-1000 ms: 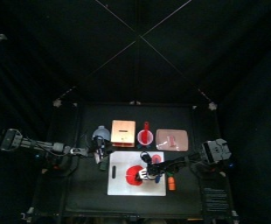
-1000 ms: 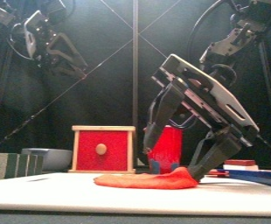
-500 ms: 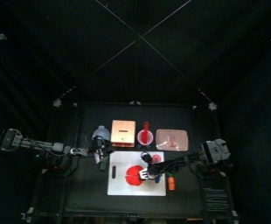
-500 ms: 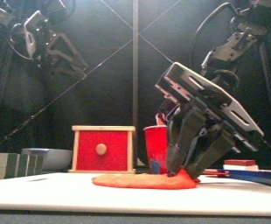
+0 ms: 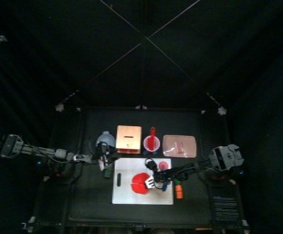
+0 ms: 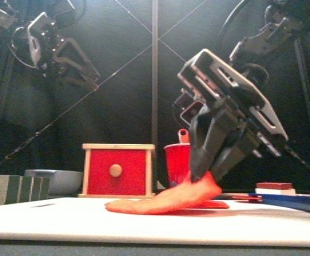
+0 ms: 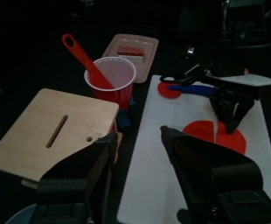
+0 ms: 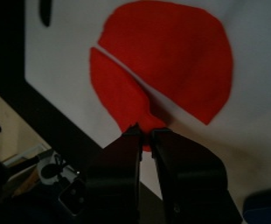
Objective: Grab bottom half of dough
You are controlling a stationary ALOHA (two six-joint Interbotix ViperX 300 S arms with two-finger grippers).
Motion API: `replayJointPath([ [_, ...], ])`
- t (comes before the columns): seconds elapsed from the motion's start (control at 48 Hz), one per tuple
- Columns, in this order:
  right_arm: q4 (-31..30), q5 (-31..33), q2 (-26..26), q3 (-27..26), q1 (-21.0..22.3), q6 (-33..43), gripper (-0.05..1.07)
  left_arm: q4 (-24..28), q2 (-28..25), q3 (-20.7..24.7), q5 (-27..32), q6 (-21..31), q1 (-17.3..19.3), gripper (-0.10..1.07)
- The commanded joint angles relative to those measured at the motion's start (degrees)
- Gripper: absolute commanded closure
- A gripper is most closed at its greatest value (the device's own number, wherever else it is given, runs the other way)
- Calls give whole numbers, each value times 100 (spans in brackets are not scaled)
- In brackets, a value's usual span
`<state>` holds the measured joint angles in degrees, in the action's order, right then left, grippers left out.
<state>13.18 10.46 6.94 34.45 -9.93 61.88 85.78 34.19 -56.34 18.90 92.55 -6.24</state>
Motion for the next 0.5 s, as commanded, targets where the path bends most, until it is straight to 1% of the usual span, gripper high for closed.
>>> replayJointPath([
  [0.0,-158,0,-404,-123,-9,9,55,18,0,79,-9,0,-9,15],
  [0.312,-554,0,-1116,26,88,0,55,9,-9,79,-9,0,-9,15],
  [0.479,-791,9,-1837,396,413,0,55,0,0,79,0,0,-9,15],
])
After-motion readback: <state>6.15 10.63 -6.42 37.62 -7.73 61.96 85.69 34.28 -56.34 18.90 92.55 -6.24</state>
